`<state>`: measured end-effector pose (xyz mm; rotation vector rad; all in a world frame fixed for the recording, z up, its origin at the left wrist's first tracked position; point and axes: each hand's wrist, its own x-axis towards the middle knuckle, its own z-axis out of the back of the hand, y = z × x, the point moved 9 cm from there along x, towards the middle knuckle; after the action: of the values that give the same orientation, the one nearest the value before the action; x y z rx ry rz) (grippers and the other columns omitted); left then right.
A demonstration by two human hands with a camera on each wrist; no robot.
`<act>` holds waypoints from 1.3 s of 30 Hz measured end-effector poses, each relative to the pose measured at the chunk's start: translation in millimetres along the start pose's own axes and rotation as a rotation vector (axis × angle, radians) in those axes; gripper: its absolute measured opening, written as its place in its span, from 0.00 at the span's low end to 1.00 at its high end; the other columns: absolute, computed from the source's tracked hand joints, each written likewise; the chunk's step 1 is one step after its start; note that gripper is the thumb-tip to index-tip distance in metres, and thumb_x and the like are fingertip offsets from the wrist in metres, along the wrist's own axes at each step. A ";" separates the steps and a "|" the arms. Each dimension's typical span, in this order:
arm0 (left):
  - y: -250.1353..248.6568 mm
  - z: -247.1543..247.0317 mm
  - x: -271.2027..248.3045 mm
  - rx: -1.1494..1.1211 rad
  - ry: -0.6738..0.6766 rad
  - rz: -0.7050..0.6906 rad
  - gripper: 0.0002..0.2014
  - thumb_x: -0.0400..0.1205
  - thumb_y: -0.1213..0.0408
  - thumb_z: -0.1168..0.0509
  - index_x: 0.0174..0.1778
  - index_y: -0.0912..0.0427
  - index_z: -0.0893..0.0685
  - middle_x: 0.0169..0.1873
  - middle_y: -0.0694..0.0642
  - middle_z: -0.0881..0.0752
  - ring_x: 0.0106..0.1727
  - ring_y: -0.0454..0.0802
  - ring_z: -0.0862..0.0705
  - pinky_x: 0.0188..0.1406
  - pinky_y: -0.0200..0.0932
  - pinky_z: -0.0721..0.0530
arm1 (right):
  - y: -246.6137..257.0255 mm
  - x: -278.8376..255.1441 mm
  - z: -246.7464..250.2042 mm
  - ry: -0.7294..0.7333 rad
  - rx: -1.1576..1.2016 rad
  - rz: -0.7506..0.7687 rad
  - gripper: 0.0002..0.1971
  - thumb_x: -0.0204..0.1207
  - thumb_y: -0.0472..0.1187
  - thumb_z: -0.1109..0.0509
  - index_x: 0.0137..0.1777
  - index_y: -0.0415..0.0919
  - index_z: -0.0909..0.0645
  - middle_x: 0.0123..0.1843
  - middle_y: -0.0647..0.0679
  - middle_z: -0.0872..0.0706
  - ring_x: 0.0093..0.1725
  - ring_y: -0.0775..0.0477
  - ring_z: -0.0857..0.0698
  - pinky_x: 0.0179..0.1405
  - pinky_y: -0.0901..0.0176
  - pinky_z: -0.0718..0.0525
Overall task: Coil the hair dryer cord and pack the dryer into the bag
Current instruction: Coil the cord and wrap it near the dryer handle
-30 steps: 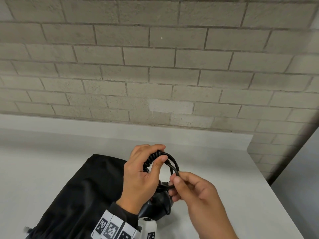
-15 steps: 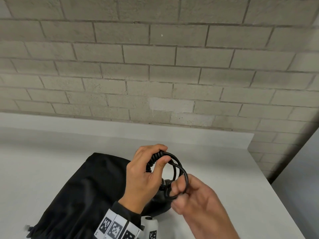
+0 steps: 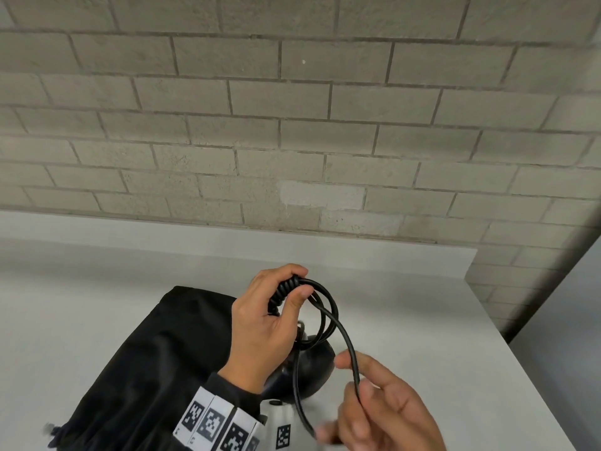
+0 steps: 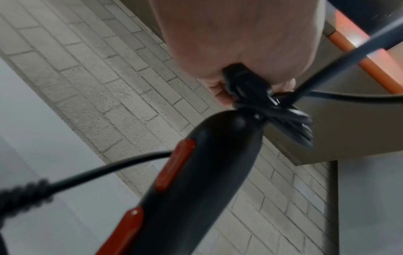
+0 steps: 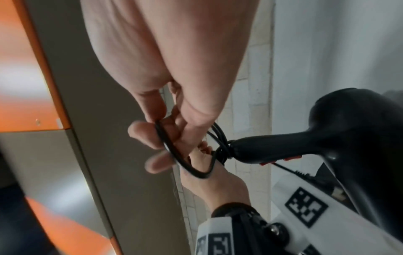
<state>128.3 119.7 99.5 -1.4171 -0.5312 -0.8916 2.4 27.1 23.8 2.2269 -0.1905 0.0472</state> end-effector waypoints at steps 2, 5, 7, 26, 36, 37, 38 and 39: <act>-1.1 -2.3 -0.9 -0.003 0.022 -0.001 0.12 0.84 0.50 0.34 0.56 0.51 0.15 0.46 0.44 0.12 0.48 0.47 0.12 0.47 0.37 0.16 | -1.9 -5.5 11.9 -0.017 -0.138 -0.070 0.26 0.66 0.55 0.18 0.54 0.35 0.15 0.21 0.46 0.21 0.17 0.53 0.28 0.23 0.62 0.27; -0.3 -2.1 -2.1 -0.023 0.015 0.012 0.11 0.83 0.51 0.33 0.55 0.52 0.14 0.46 0.44 0.12 0.48 0.47 0.12 0.48 0.35 0.16 | 0.6 -12.9 18.6 -0.010 -0.408 -0.079 0.26 0.53 0.61 0.14 0.32 0.38 0.14 0.25 0.39 0.16 0.21 0.49 0.22 0.25 0.66 0.26; 5.7 1.8 -0.4 -0.035 -0.013 0.052 0.10 0.82 0.54 0.32 0.55 0.52 0.14 0.47 0.48 0.11 0.49 0.45 0.12 0.50 0.33 0.17 | 3.1 -18.5 33.5 -0.050 -0.556 0.008 0.24 0.52 0.57 0.12 0.29 0.39 0.17 0.39 0.31 0.11 0.43 0.42 0.10 0.40 0.65 0.19; 11.6 4.3 2.5 -0.036 -0.016 0.078 0.10 0.80 0.58 0.32 0.55 0.54 0.14 0.47 0.49 0.11 0.48 0.40 0.12 0.49 0.27 0.19 | 18.4 -37.6 71.4 -0.409 0.004 0.049 0.36 0.30 0.57 0.08 0.36 0.36 0.15 0.18 0.46 0.39 0.12 0.57 0.42 0.12 0.71 0.40; 8.4 -1.8 -1.4 -0.006 0.009 0.069 0.11 0.80 0.55 0.31 0.55 0.53 0.13 0.47 0.46 0.11 0.48 0.47 0.11 0.43 0.45 0.11 | 52.8 -26.3 35.3 -0.269 -0.831 -0.005 0.18 0.63 0.35 0.16 0.49 0.55 0.13 0.36 0.45 0.16 0.22 0.44 0.26 0.25 0.61 0.25; 7.5 -2.2 -1.6 0.005 0.012 0.064 0.10 0.81 0.55 0.31 0.55 0.52 0.13 0.47 0.45 0.11 0.48 0.47 0.12 0.42 0.47 0.11 | 49.7 -22.2 28.8 -0.229 -0.851 -0.036 0.20 0.64 0.36 0.17 0.51 0.58 0.14 0.41 0.47 0.13 0.24 0.42 0.24 0.26 0.60 0.23; 6.7 -2.5 -2.0 0.013 0.016 0.060 0.10 0.81 0.55 0.31 0.56 0.52 0.13 0.47 0.44 0.11 0.48 0.47 0.12 0.41 0.48 0.10 | 47.9 -17.4 22.7 -0.222 -0.858 -0.061 0.20 0.65 0.38 0.17 0.54 0.58 0.15 0.44 0.50 0.12 0.26 0.43 0.22 0.27 0.62 0.21; 5.9 -2.8 -2.3 0.016 0.019 0.059 0.11 0.81 0.54 0.31 0.56 0.52 0.13 0.47 0.43 0.12 0.49 0.47 0.12 0.40 0.49 0.10 | 44.9 -11.5 18.3 -0.225 -0.857 -0.072 0.19 0.68 0.41 0.19 0.56 0.58 0.17 0.47 0.53 0.11 0.27 0.45 0.20 0.29 0.64 0.21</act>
<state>131.2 116.9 93.7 -1.4018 -0.4787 -0.8514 -16.6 -13.1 46.4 1.3765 -0.2042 -0.2777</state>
